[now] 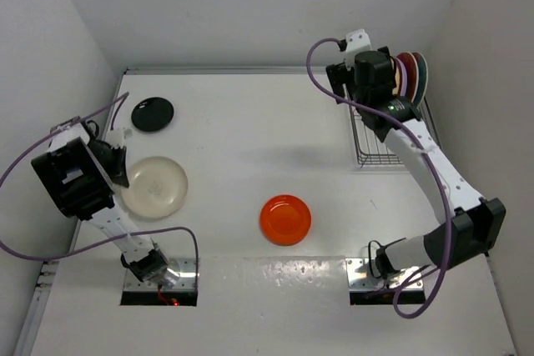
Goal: Load the plates into the dish rack
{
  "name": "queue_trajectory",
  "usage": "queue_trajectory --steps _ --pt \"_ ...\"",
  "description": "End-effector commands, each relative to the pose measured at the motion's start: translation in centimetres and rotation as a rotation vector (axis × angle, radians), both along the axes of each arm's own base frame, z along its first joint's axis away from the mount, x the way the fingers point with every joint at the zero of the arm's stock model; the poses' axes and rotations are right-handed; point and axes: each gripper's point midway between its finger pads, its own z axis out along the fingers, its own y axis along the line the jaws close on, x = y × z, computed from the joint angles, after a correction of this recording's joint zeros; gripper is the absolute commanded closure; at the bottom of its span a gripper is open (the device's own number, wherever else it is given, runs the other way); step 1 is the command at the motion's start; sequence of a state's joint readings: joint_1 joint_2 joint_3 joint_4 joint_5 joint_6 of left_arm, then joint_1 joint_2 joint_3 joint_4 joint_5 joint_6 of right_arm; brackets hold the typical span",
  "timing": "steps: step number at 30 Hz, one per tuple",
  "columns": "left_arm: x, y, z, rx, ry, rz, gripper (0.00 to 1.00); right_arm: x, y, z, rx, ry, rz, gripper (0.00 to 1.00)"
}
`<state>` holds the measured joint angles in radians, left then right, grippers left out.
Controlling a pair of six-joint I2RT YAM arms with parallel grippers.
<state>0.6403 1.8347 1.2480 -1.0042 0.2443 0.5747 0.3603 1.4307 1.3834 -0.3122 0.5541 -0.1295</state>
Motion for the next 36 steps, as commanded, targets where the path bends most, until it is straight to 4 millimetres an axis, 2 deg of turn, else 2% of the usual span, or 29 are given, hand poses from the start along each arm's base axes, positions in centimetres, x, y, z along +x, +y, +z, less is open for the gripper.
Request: queue_trajectory --steps 1,2,4,5,6,7,8,9,10,12,13,14,15,17,18,20,21,22,23,24,26,27,28,29,30,31,32,34,36 --pt "8.0 -3.3 7.0 -0.059 -0.323 -0.143 1.00 -3.2 5.8 -2.5 0.156 0.153 0.318 0.00" --pt "9.1 -4.4 8.4 -0.066 -0.364 -0.181 1.00 -4.1 7.9 -2.8 0.206 0.182 0.432 0.00" --pt "11.5 -8.3 11.3 -0.088 -0.444 -0.284 1.00 -6.0 12.1 -3.2 0.306 0.225 0.613 0.00" --pt "12.9 -9.5 13.5 -0.076 -0.502 -0.324 1.00 -6.1 13.0 -3.7 0.329 0.239 0.642 0.00" --pt "13.8 -12.6 14.4 -0.099 -0.525 -0.394 1.00 -7.2 15.0 -4.1 0.419 0.279 0.698 0.00" --pt "14.3 -14.4 16.0 -0.116 -0.571 -0.442 1.00 -7.3 16.6 -3.4 0.452 0.254 0.747 0.00" --pt "15.0 -15.9 18.1 -0.118 -0.625 -0.474 1.00 -7.4 17.6 -3.9 0.479 0.273 0.770 0.00" --pt "15.2 -18.8 18.9 -0.150 -0.640 -0.526 1.00 -8.3 19.3 -4.6 0.575 0.330 0.801 0.00" --pt "15.3 -20.4 19.8 -0.182 -0.661 -0.556 1.00 -7.8 20.5 -3.6 0.606 0.292 0.837 0.00" --pt "15.8 -22.7 21.7 -0.191 -0.706 -0.596 1.00 -7.5 22.7 -3.9 0.678 0.328 0.874 0.00" --pt "15.5 -24.7 22.2 -0.209 -0.713 -0.637 1.00 -7.5 23.5 -4.1 0.715 0.348 0.876 0.00" --pt "15.4 -25.6 22.6 -0.214 -0.723 -0.660 1.00 -7.3 24.0 -3.6 0.732 0.351 0.884 0.00" --pt "15.1 -27.0 22.6 -0.219 -0.719 -0.694 1.00 -6.8 24.9 -4.8 0.733 0.384 0.876 0.00" --pt "14.7 -27.8 22.9 -0.208 -0.726 -0.718 1.00 -6.4 25.5 -5.5 0.750 0.410 0.857 0.00" --pt "14.4 -28.1 23.3 -0.199 -0.735 -0.727 1.00 -6.0 25.8 -7.1 0.762 0.449 0.837 0.00" --pt "14.0 -28.8 23.9 -0.210 -0.749 -0.745 1.00 -5.9 26.4 -8.4 0.784 0.485 0.823 0.03" --pt "13.3 -29.1 23.9 -0.216 -0.741 -0.754 1.00 -6.1 26.7 -9.2 0.811 0.516 0.810 0.08" --pt "13.0 -29.4 24.3 -0.212 -0.757 -0.775 1.00 -6.5 27.5 -9.1 0.843 0.531 0.851 0.14" --pt "12.9 -29.4 23.8 -0.211 -0.748 -0.781 1.00 -6.5 28.1 -8.9 0.879 0.527 0.864 0.24" --pt "12.7 -29.3 23.7 -0.212 -0.745 -0.781 1.00 -7.0 28.4 -9.0 0.890 0.533 0.882 0.51" --pt "12.6 -29.4 23.8 -0.221 -0.746 -0.784 1.00 -7.2 29.0 -9.1 0.909 0.527 0.898 0.76" --pt "12.8 -28.9 23.7 -0.204 -0.744 -0.771 1.00 -7.1 28.9 -9.0 0.914 0.519 0.896 0.95" --pt "12.8 -28.7 23.3 -0.196 -0.733 -0.767 1.00 -7.0 28.7 -8.9 0.917 0.514 0.892 1.00" --pt "12.8 -28.3 23.5 -0.173 -0.734 -0.751 0.99 -7.1 28.7 -8.7 0.923 0.507 0.896 1.00" --pt "13.1 -28.1 23.5 -0.155 -0.740 -0.746 0.95 -6.6 28.3 -7.7 0.931 0.464 0.900 1.00" --pt "13.1 -27.9 23.4 -0.144 -0.734 -0.734 0.86 -6.4 27.7 -7.0 0.934 0.440 0.895 1.00" --pt "13.6 -27.2 23.4 -0.115 -0.731 -0.699 0.42 -5.5 27.0 -7.0 0.928 0.409 0.851 1.00" --pt "14.6 -26.1 23.3 -0.088 -0.735 -0.643 0.03 -4.1 24.7 -5.1 0.914 0.327 0.800 1.00" --pt "15.8 -24.0 23.8 -0.041 -0.745 -0.531 0.00 -2.4 21.7 -4.9 0.884 0.283 0.671 1.00"
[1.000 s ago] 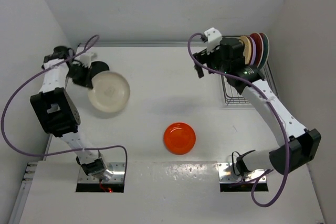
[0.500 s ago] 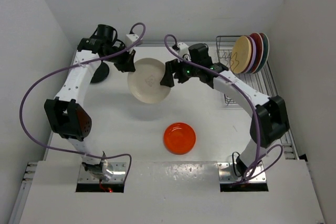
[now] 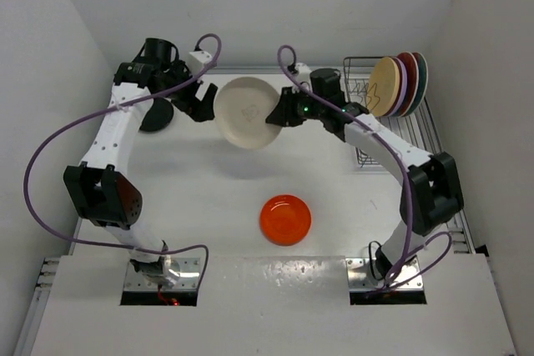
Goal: Load the plates into the dish rack
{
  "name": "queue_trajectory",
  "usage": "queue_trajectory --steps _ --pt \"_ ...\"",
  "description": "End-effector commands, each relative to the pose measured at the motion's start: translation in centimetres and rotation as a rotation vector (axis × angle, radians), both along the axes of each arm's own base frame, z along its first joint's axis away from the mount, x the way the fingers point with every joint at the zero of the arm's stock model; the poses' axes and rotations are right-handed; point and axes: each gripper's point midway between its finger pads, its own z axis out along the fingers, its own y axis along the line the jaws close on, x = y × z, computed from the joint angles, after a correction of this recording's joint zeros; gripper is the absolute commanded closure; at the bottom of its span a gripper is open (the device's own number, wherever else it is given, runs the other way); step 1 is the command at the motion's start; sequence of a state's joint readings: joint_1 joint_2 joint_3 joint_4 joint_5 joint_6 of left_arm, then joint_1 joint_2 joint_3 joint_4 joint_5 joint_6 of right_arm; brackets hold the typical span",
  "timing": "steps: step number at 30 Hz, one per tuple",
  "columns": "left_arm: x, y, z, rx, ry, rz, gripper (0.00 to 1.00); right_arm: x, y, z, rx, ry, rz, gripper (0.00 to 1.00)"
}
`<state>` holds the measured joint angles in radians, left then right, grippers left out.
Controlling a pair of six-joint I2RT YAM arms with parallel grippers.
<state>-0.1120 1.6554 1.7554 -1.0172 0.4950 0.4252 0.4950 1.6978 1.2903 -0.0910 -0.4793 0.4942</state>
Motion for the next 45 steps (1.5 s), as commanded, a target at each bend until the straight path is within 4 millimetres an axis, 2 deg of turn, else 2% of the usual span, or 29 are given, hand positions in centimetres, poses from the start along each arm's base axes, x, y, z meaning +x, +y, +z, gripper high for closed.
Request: queue_trajectory --steps 1,2,3,4,5,6,8,9,11,12,13,14,15,16,17,18,19,21,23,26,31,32,37,42,43,44,45 --pt "2.3 3.5 3.3 -0.003 -0.109 0.188 0.00 4.9 -5.7 8.0 0.011 -0.236 -0.243 1.00" --pt "2.9 5.3 3.4 -0.006 -0.111 0.263 0.00 5.6 -7.8 7.0 -0.057 -0.207 -0.321 1.00" --pt "3.4 6.3 4.1 -0.009 -0.134 0.304 0.00 6.9 -10.4 7.7 -0.081 -0.225 -0.400 1.00" --pt "4.0 7.3 5.3 -0.014 -0.180 0.341 0.00 7.7 -12.5 7.3 -0.155 -0.236 -0.470 1.00" --pt "4.3 9.1 5.5 -0.002 -0.192 0.387 0.00 8.2 -14.0 7.9 -0.180 -0.250 -0.522 1.00" --pt "4.4 10.5 5.4 0.024 -0.195 0.431 0.00 9.4 -18.7 7.7 -0.267 -0.247 -0.686 1.00" --pt "4.6 12.8 5.4 0.062 -0.207 0.501 0.00 9.8 -21.8 8.1 -0.335 -0.278 -0.764 1.00" --pt "4.7 13.3 4.3 0.092 -0.189 0.505 0.00 10.2 -26.0 8.3 -0.423 -0.297 -0.911 1.00" --pt "4.6 14.2 2.5 0.119 -0.149 0.518 0.00 11.2 -28.9 9.5 -0.556 -0.379 -0.969 1.00" --pt "4.6 14.8 2.5 0.121 -0.148 0.532 0.00 11.3 -32.2 9.7 -0.706 -0.394 -1.088 1.00" --pt "4.6 15.0 1.5 0.116 -0.122 0.531 0.00 11.6 -33.2 9.8 -0.782 -0.411 -1.100 1.00" --pt "4.8 15.0 0.9 0.117 -0.106 0.530 0.00 12.0 -34.3 11.4 -0.814 -0.440 -1.162 1.00" --pt "4.8 14.8 0.9 0.107 -0.105 0.521 0.00 13.3 -35.5 10.3 -0.885 -0.426 -1.176 1.00" --pt "5.0 14.8 0.2 0.109 -0.090 0.520 0.00 13.7 -36.1 11.2 -0.917 -0.444 -1.191 1.00" --pt "5.2 14.8 -0.4 0.110 -0.075 0.519 0.00 14.6 -36.5 10.4 -0.941 -0.437 -1.200 1.00" --pt "5.2 14.8 -0.4 0.105 -0.071 0.526 0.00 15.4 -36.8 11.2 -0.960 -0.454 -1.210 1.00" --pt "5.2 14.8 -0.4 0.105 -0.071 0.526 0.00 15.2 -37.6 11.2 -0.995 -0.447 -1.252 1.00" --pt "5.2 14.8 -1.3 0.107 -0.050 0.524 0.00 16.2 -38.1 10.9 -1.056 -0.472 -1.270 1.00" --pt "5.3 15.3 -1.7 0.115 -0.044 0.525 0.00 16.9 -38.1 9.9 -1.084 -0.465 -1.268 1.00" --pt "5.5 15.3 -2.4 0.117 -0.025 0.524 0.00 17.0 -38.3 7.0 -1.116 -0.418 -1.244 1.00" --pt "6.2 15.2 -3.1 0.111 -0.011 0.518 0.00 16.1 -38.2 2.5 -1.006 -0.299 -1.245 1.00" --pt "6.2 15.2 -3.1 0.111 -0.011 0.518 0.00 15.8 -38.0 0.8 -0.976 -0.267 -1.232 1.00" --pt "6.4 15.1 -3.1 0.104 -0.011 0.512 0.00 15.0 -37.4 -1.7 -0.950 -0.208 -1.191 1.00" --pt "6.0 15.1 -3.5 0.105 0.000 0.511 0.00 15.1 -37.1 -3.8 -0.850 -0.149 -1.157 1.00" --pt "5.9 15.0 -3.0 0.104 -0.012 0.512 0.00 14.5 -37.4 -4.6 -0.858 -0.103 -1.138 0.99" --pt "5.7 15.0 -3.3 0.105 -0.001 0.511 0.00 14.5 -37.4 -4.7 -0.815 -0.076 -1.150 0.93" --pt "5.6 15.0 -2.8 0.104 -0.015 0.512 0.00 14.8 -36.8 -3.8 -0.780 -0.079 -1.132 0.85"
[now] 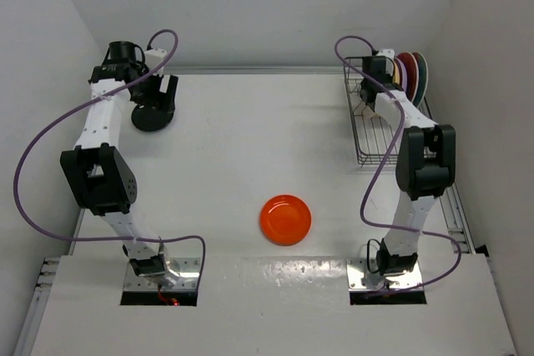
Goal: Load the plates into the dish rack
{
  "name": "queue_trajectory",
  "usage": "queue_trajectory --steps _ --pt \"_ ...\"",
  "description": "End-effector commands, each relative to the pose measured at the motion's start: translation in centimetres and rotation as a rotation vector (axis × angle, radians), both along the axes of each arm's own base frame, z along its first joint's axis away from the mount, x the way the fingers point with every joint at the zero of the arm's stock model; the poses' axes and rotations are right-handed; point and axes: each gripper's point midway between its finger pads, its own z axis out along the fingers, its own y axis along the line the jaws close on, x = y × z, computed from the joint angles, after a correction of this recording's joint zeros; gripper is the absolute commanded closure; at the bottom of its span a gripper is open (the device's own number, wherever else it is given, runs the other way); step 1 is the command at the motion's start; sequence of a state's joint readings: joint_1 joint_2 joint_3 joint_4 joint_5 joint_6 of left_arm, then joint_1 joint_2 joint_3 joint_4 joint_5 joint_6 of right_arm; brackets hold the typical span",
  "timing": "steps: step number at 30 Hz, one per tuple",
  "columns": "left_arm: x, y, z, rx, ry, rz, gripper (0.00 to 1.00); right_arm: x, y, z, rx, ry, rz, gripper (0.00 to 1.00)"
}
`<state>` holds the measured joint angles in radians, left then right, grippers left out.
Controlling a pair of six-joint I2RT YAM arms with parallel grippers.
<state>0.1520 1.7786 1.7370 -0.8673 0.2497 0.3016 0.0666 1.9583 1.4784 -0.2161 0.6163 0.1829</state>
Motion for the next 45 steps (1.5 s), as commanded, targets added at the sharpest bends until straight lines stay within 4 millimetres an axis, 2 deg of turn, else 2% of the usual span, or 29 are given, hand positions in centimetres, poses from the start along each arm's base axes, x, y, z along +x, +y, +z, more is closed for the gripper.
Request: queue_trajectory --steps 1,3,4,8,10,13,15,16,17,18,19,20,21,22,23,24,25,26,27,29,30,31,32,34,36,37,38,41,45 --pt "-0.1 0.1 2.0 -0.005 -0.058 0.004 0.00 0.9 0.5 3.7 0.119 -0.103 0.007 0.71" --pt "-0.2 0.1 2.3 -0.004 -0.067 0.004 0.00 1.3 0.7 5.3 0.128 -0.136 0.020 0.56" --pt "-0.3 -0.1 2.8 -0.009 -0.078 -0.002 0.00 1.0 0.6 5.5 0.128 -0.130 0.016 0.44" --pt "-0.6 -0.5 3.8 0.000 -0.104 -0.018 0.00 0.9 2.0 9.1 0.169 -0.168 0.102 0.22" --pt "-1.2 -0.6 4.4 0.008 -0.113 -0.025 0.00 0.8 3.5 11.3 0.181 -0.191 0.179 0.16" --pt "-2.1 -0.9 5.7 0.025 -0.138 -0.036 0.00 -1.2 4.8 15.6 0.174 -0.243 0.240 0.06" --pt "-3.1 -0.8 5.8 0.035 -0.139 -0.028 0.00 -2.4 5.6 16.1 0.198 -0.249 0.254 0.01" --pt "-3.5 -0.6 5.8 0.050 -0.140 -0.028 0.00 -4.1 6.4 17.5 0.247 -0.284 0.279 0.01" --pt "-3.9 -0.7 5.7 0.049 -0.137 -0.028 0.00 -5.2 7.0 16.1 0.288 -0.255 0.294 0.01" --pt "-4.3 -0.5 5.5 0.060 -0.132 -0.018 0.00 -5.8 9.0 15.6 0.378 -0.251 0.360 0.01" --pt "-5.0 -0.4 5.1 0.067 -0.131 -0.012 0.00 -8.2 11.1 15.6 0.463 -0.250 0.449 0.01" --pt "-5.5 -0.3 4.8 0.074 -0.122 -0.005 0.00 -10.0 13.6 12.4 0.532 -0.169 0.523 0.01" --pt "-6.1 0.1 3.8 0.071 -0.102 0.018 0.00 -11.6 14.6 13.1 0.562 -0.187 0.560 0.11" --pt "-6.4 0.4 3.6 0.063 -0.103 0.039 0.00 -12.7 15.6 11.7 0.606 -0.154 0.564 0.18" --pt "-7.1 0.9 3.5 0.036 -0.099 0.069 0.00 -15.6 18.1 7.6 0.671 -0.037 0.618 0.26" --pt "-7.8 0.7 4.0 0.017 -0.119 0.062 0.00 -16.9 19.0 6.4 0.714 0.001 0.620 0.35" --pt "-8.4 0.9 3.4 0.009 -0.113 0.082 0.00 -18.7 19.6 4.1 0.755 0.060 0.612 0.35" --pt "-8.8 1.2 3.5 0.005 -0.122 0.099 0.00 -21.3 21.8 2.2 0.828 0.135 0.658 0.33" --pt "-9.5 1.2 4.2 0.018 -0.145 0.107 0.00 -21.8 22.4 1.8 0.848 0.136 0.671 0.29" --pt "-10.7 1.3 3.4 0.032 -0.130 0.122 0.00 -25.3 23.7 -1.7 0.934 0.211 0.660 0.18" --pt "-11.2 1.2 3.3 0.032 -0.132 0.122 0.00 -27.1 24.1 -3.4 0.976 0.263 0.666 0.16" --pt "-11.8 1.3 3.8 0.042 -0.150 0.128 0.00 -26.9 24.9 -3.1 1.010 0.227 0.677 0.15" --pt "-12.3 1.1 3.3 0.040 -0.141 0.128 0.00 -29.2 25.4 -5.3 1.026 0.300 0.675 0.15" --pt "-13.0 1.0 3.4 0.042 -0.153 0.128 0.00 -30.1 26.3 -6.1 1.043 0.316 0.695 0.15" --pt "-13.9 1.1 4.2 0.048 -0.185 0.139 0.00 -31.7 26.1 -8.3 1.069 0.369 0.660 0.18" --pt "-14.1 1.1 4.2 0.049 -0.188 0.139 0.00 -31.8 26.4 -8.6 1.082 0.363 0.671 0.20" --pt "-14.5 1.2 4.1 0.056 -0.192 0.145 0.00 -32.7 26.4 -9.6 1.107 0.394 0.639 0.26" --pt "-15.1 1.0 5.0 0.062 -0.226 0.146 0.00 -34.2 27.7 -10.2 1.185 0.419 0.695 0.36" --pt "-16.1 1.0 5.2 0.063 -0.229 0.155 0.00 -36.5 27.2 -13.8 1.184 0.528 0.587 0.45"
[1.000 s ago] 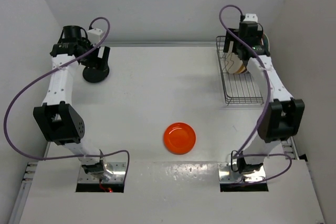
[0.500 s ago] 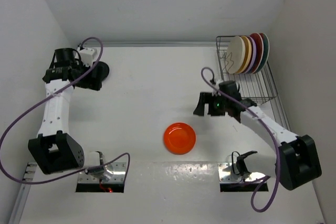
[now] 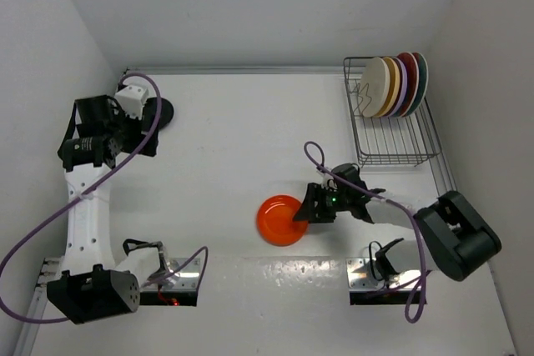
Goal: Load the plates into the dish rack
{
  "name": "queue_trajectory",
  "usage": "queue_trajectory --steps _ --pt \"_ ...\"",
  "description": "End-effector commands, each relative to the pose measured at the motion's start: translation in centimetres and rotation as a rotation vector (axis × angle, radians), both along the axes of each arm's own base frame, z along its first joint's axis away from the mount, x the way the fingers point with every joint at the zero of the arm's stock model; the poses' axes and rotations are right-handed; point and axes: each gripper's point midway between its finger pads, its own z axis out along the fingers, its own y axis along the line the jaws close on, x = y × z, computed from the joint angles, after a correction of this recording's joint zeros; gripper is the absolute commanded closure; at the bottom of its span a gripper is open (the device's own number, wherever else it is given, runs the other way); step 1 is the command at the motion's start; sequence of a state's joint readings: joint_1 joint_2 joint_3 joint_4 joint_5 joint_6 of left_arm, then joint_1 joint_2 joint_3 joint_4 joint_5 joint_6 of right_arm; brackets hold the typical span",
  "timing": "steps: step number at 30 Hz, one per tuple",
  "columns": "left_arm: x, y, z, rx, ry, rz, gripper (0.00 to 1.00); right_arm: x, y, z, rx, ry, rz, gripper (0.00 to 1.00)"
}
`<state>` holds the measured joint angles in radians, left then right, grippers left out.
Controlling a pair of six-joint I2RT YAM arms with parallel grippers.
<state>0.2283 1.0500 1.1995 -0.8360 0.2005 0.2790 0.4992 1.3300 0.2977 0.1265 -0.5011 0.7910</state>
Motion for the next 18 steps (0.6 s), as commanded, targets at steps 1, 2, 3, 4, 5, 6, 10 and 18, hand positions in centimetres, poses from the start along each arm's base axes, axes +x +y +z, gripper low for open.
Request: queue_trajectory --steps 1,2,3,4,5,6,10,18 --pt "-0.7 0.4 0.7 0.004 -0.034 0.028 0.00 -0.2 0.6 -1.3 0.040 0.009 -0.036 0.47" --pt "-1.0 0.5 0.7 0.005 -0.037 0.037 0.00 -0.6 0.5 -1.8 0.036 0.031 -0.039 0.55" --pt "-1.0 0.5 0.7 0.005 -0.037 0.037 0.00 -0.8 0.5 -2.4 0.033 0.054 -0.044 0.61" --pt "-1.0 0.5 0.7 0.005 -0.037 0.037 0.00 -1.1 0.7 -2.6 0.040 0.069 -0.033 0.66" --pt "-1.0 0.6 0.7 -0.001 -0.038 0.038 0.00 -1.1 0.7 -2.8 0.035 0.080 -0.030 0.87" --pt "-1.1 0.6 0.9 0.001 -0.047 0.038 0.00 -1.0 0.8 -3.0 0.028 0.089 -0.025 0.97" --pt "-1.3 0.6 0.8 -0.007 -0.040 0.040 0.00 2.1 2.0 -0.8 0.038 -0.008 -0.010 1.00" --pt "-1.0 1.6 0.4 0.008 -0.017 0.056 0.00 11.5 0.4 12.2 -0.149 -0.454 -0.008 1.00"
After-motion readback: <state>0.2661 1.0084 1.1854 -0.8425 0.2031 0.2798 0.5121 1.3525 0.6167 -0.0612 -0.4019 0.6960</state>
